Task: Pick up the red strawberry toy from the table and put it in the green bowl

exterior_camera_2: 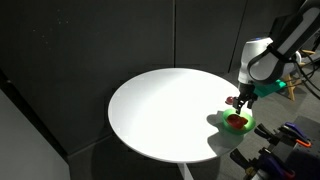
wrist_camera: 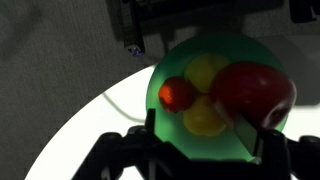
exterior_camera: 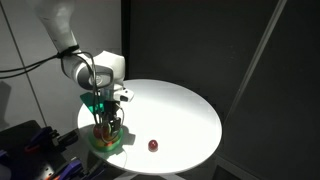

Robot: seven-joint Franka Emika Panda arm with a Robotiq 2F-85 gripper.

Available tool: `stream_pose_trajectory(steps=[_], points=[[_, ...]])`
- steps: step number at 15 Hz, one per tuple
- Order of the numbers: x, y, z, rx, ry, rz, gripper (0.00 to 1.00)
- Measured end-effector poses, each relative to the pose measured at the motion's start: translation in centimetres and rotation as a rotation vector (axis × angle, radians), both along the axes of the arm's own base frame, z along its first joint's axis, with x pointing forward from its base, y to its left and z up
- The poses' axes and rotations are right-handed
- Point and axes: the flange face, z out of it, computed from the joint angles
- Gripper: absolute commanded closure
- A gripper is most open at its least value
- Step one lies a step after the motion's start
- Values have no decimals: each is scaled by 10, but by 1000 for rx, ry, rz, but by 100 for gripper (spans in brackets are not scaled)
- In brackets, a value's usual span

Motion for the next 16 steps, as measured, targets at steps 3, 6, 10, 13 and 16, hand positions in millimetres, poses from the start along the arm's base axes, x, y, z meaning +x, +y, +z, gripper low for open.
stream_pose_trajectory(steps=[3,6,10,13,16], points=[[0,4,-1,4,3,29,0],[2,14,-1,12,5,76,0],[6,35,3,19,-4,141,0],[10,55,13,21,-24,190,0],[11,74,28,22,-29,236,0]])
